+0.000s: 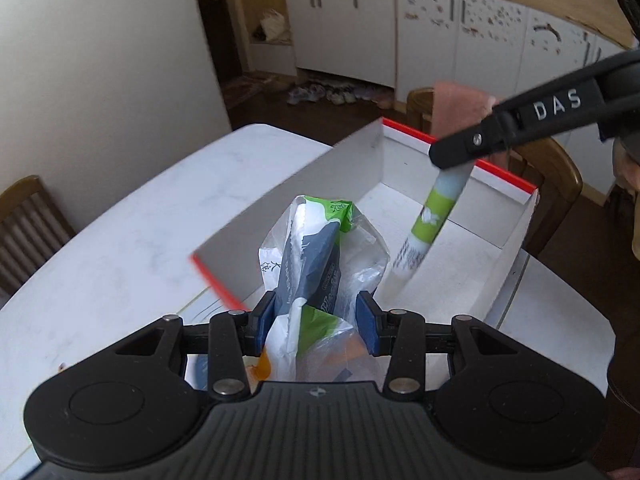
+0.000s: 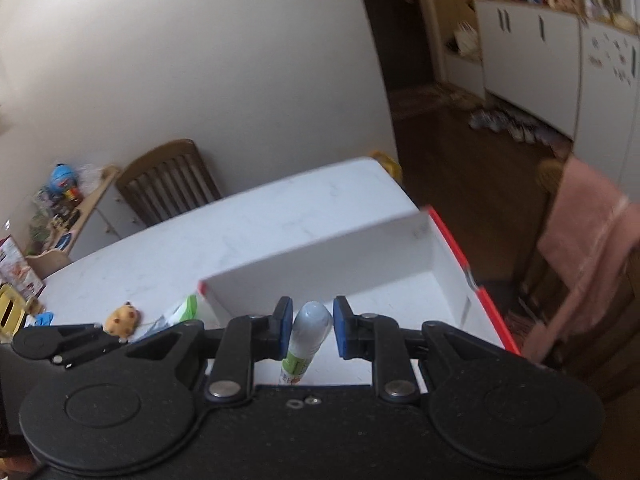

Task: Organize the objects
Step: 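Carry both items into the red box and open both grippers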

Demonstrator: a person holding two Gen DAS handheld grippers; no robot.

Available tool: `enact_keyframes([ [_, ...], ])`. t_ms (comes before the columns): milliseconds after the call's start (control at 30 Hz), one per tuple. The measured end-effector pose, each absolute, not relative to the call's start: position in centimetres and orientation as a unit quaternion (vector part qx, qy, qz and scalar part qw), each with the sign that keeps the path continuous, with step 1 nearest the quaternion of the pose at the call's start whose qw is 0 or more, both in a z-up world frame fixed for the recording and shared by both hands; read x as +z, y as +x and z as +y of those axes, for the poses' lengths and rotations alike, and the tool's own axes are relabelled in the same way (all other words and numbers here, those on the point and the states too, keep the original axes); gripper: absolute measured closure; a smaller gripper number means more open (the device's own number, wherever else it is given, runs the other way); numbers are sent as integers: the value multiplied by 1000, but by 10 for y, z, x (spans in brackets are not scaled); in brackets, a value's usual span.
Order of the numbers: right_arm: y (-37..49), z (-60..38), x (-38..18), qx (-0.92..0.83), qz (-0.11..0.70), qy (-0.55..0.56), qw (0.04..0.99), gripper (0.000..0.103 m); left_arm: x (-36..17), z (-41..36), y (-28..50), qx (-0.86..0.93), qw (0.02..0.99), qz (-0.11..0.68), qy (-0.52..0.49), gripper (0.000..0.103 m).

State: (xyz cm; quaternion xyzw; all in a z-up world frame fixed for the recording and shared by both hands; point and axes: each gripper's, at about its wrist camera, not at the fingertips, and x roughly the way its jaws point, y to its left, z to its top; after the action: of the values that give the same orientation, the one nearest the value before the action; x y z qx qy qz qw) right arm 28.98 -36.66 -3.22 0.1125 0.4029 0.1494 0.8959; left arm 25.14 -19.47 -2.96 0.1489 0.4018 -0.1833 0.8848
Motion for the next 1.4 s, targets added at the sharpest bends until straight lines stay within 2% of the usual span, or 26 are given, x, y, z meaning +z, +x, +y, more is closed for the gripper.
enact_keyframes([
  [300,314,-380,-84,129,459,110,872,82,-73,-237,298,-192,856,440,192,62],
  [667,334,-396,-107,151,492,68,855,81,-103,-259,339,-192,821,497,206,62],
  [1000,338,-374,-116,153,497,-14,854,78,-126,-268,354,-189,796,537,206,60],
  [1133,335,-368,-118,157,493,-47,855,75,-130,-269,354,-190,792,541,209,57],
  [1267,330,-365,-120,155,485,-75,858,65,-132,-269,355,-190,786,551,204,55],
  [1333,329,-367,-120,157,484,-73,858,62,-132,-268,355,-187,786,554,203,44],
  [1400,326,-369,-118,159,482,-71,858,60,-130,-267,354,-187,787,552,202,40],
])
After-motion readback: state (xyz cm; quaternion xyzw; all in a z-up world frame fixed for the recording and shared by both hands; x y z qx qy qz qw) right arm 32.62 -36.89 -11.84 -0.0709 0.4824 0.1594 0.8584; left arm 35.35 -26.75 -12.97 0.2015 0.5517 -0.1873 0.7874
